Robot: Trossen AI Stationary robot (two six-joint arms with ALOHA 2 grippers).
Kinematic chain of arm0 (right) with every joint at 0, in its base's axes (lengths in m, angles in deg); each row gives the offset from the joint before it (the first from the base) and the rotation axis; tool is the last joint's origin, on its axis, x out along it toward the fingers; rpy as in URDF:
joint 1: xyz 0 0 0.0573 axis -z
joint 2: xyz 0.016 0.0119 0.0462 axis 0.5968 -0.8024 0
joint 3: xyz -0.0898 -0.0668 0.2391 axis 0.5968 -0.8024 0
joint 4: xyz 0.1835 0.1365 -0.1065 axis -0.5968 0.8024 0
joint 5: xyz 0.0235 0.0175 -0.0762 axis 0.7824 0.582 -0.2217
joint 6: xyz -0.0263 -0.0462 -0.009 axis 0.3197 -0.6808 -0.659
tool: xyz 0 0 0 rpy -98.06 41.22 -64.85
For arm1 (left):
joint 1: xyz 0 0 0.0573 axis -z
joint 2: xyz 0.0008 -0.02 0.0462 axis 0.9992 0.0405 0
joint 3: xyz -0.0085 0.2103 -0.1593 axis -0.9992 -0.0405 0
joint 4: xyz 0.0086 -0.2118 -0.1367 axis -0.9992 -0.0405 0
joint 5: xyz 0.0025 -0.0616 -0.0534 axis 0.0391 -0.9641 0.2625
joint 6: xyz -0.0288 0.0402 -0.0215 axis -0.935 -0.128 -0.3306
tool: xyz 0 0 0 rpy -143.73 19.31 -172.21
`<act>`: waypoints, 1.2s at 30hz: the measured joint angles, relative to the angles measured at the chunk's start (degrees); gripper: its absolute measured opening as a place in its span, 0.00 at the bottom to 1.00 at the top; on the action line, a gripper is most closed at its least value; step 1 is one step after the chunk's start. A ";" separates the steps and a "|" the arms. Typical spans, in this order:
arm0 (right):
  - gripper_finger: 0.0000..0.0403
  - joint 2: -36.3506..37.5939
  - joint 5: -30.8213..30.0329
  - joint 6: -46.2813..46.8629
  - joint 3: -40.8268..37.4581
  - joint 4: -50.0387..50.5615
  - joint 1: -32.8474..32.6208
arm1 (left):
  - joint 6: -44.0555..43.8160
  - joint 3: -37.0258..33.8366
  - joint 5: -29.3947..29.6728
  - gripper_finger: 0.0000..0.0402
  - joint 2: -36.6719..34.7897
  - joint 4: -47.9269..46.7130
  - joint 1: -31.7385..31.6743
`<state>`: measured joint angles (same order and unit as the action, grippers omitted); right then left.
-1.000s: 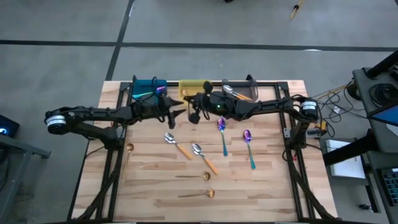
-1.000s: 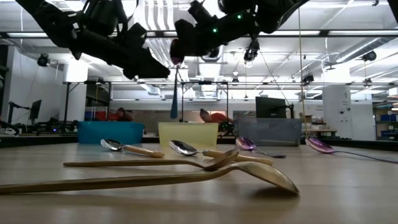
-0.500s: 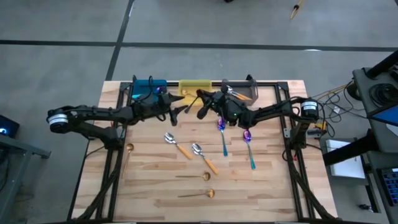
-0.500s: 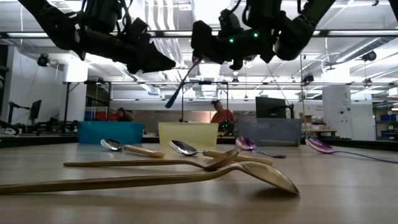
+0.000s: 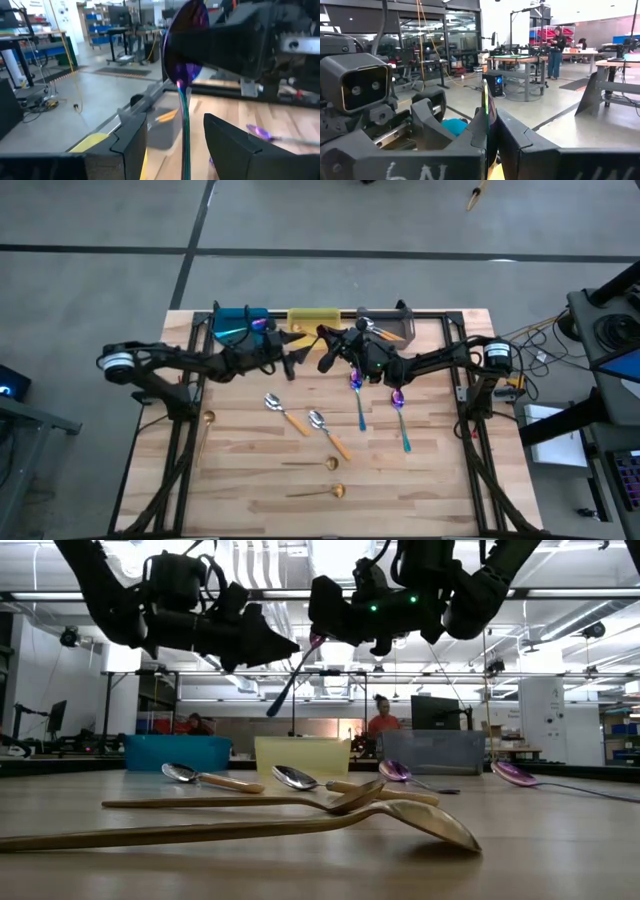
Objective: Sort silverware by color (type)
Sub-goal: Put the blue spoon into the blue bin
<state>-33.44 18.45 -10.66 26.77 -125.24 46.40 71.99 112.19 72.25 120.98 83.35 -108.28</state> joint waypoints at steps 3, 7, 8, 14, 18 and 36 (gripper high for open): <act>0.03 -0.02 0.00 -0.55 0.00 -0.03 0.00 | -1.02 0.00 -0.76 0.44 2.32 4.17 0.00; 0.03 -0.02 0.02 -0.59 0.00 -0.01 0.00 | -2.56 1.34 -1.97 0.44 5.27 5.93 0.12; 0.03 -0.02 0.02 -0.59 0.00 -0.01 0.00 | -2.79 1.93 -1.99 0.44 6.09 5.90 0.20; 0.03 -0.02 0.00 -0.59 0.00 0.03 0.00 | -2.69 4.27 -1.93 0.41 9.72 5.73 0.61; 0.03 -0.04 -0.02 -0.46 0.00 0.19 0.00 | -2.60 4.34 -1.50 0.33 9.85 5.74 0.68; 0.08 -0.09 -0.05 2.72 0.02 0.84 0.02 | -6.24 4.52 -1.33 0.01 9.64 4.78 0.63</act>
<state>-33.52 18.40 -7.94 26.79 -124.39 46.42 65.74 116.72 70.92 130.62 88.13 -107.64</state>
